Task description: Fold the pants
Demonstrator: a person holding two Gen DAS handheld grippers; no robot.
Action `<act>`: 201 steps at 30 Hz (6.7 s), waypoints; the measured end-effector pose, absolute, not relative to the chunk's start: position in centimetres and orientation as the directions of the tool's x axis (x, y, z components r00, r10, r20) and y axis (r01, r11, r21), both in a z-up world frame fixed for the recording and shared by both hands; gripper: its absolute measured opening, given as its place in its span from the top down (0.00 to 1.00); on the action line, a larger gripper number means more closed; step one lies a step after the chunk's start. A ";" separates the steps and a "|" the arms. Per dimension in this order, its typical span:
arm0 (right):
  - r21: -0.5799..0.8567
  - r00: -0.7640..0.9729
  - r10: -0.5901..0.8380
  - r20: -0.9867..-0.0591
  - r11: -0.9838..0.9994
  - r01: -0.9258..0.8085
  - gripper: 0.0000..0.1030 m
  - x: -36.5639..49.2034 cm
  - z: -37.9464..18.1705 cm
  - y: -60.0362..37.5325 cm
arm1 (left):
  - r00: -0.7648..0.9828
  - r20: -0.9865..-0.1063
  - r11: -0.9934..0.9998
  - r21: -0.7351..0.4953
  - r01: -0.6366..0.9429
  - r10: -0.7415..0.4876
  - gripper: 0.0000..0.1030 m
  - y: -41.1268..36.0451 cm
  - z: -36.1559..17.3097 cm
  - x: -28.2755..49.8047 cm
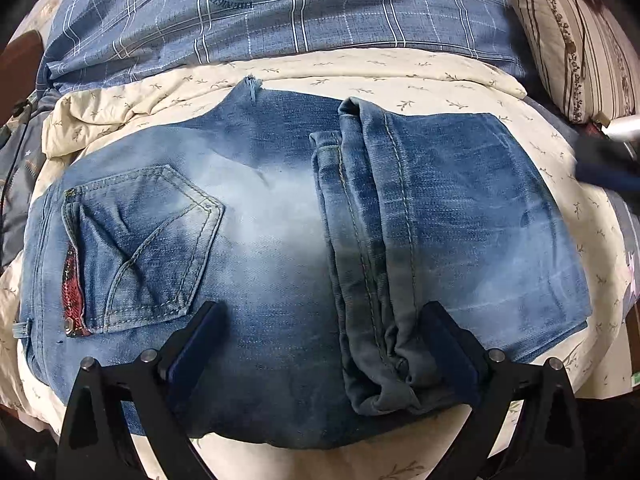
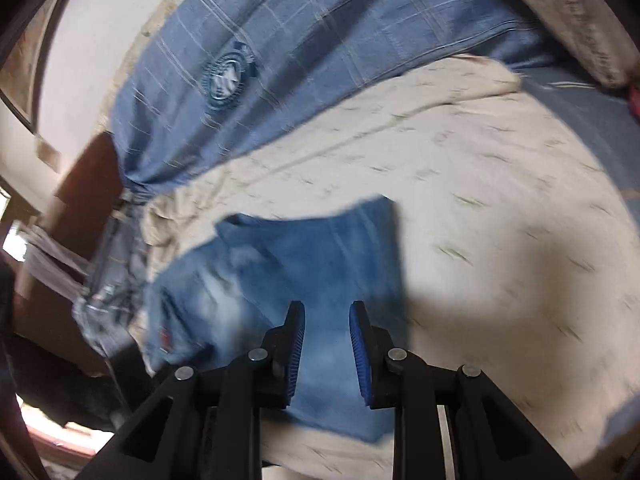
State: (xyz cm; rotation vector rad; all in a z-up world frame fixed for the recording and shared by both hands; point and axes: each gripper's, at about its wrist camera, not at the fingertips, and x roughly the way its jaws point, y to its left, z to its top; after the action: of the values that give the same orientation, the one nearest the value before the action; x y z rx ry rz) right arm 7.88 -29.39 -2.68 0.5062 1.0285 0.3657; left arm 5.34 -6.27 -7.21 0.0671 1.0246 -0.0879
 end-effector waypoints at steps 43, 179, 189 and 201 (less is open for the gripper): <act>0.529 0.649 0.378 -0.660 0.847 0.045 0.33 3.7 -4.8 -29.7 | 0.714 -0.698 0.815 -0.442 -0.374 -0.051 0.04 21.4 -4.1 -0.4; 0.396 0.400 0.521 -0.754 0.847 -0.356 0.35 6.7 -1.0 -10.8 | 0.684 -0.724 0.928 -0.187 -0.321 0.091 0.00 16.7 -6.0 1.6; 0.196 0.521 0.211 -0.827 0.977 -0.085 0.31 4.0 -5.6 -21.1 | 0.698 -0.710 0.966 -0.109 -0.235 0.090 0.00 13.1 -5.3 1.4; 0.345 0.616 0.320 -0.719 0.935 -0.083 0.27 4.1 -5.3 -23.7 | 0.724 -0.690 0.906 -0.323 -0.273 -0.028 0.00 14.5 -3.3 -1.3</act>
State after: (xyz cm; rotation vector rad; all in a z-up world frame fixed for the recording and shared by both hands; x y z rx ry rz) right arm 4.09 -23.73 -5.29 0.2910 0.8791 0.2361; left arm -1.26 14.47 -3.25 -0.4256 0.7550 0.1399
